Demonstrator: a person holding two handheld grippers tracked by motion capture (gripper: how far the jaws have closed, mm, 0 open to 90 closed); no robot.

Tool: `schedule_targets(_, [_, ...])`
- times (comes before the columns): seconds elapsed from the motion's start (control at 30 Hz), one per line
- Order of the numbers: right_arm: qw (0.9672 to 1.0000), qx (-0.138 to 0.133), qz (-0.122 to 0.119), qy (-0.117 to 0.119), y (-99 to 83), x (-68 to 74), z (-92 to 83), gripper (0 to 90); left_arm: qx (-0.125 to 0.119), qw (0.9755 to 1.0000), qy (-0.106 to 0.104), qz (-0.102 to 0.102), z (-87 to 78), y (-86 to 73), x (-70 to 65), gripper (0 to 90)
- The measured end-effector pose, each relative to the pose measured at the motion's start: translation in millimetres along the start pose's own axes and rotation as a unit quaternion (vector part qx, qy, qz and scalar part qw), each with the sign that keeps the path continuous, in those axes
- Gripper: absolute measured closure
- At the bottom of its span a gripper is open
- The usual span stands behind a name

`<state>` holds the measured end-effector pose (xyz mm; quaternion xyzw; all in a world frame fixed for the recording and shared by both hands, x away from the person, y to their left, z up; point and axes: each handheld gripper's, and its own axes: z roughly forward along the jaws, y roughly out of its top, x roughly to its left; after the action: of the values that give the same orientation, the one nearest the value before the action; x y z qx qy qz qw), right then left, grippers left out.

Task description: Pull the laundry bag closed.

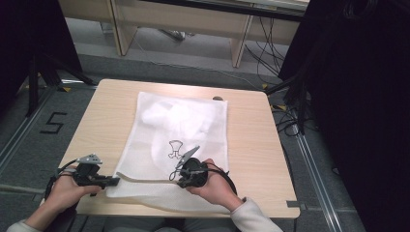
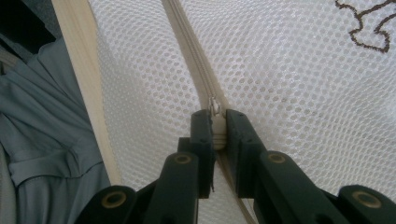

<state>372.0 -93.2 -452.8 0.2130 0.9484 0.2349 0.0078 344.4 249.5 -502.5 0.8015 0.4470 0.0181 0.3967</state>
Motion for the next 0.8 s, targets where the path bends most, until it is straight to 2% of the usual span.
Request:
schedule_targets(0.4, [1.0000, -0.001, 0.001, 0.003, -3.4, -0.9, -2.2, 82.3, 0.001, 1.0000, 0.001, -0.001, 0.1, 0.0, -0.1, 86.0])
schedule_targets(0.43, [1.0000, -0.001, 0.001, 0.003, -3.4, -0.9, -2.2, 82.3, 0.012, 0.9999, 0.004, 0.002, -1.2, 0.8, -0.1, 86.0])
schedule_targets(0.8, [1.0000, -0.002, 0.002, 0.001, -4.2, -1.1, -3.2, 82.3, 0.013, 0.9999, -0.002, 0.001, -1.1, 0.8, 0.6, 86.0])
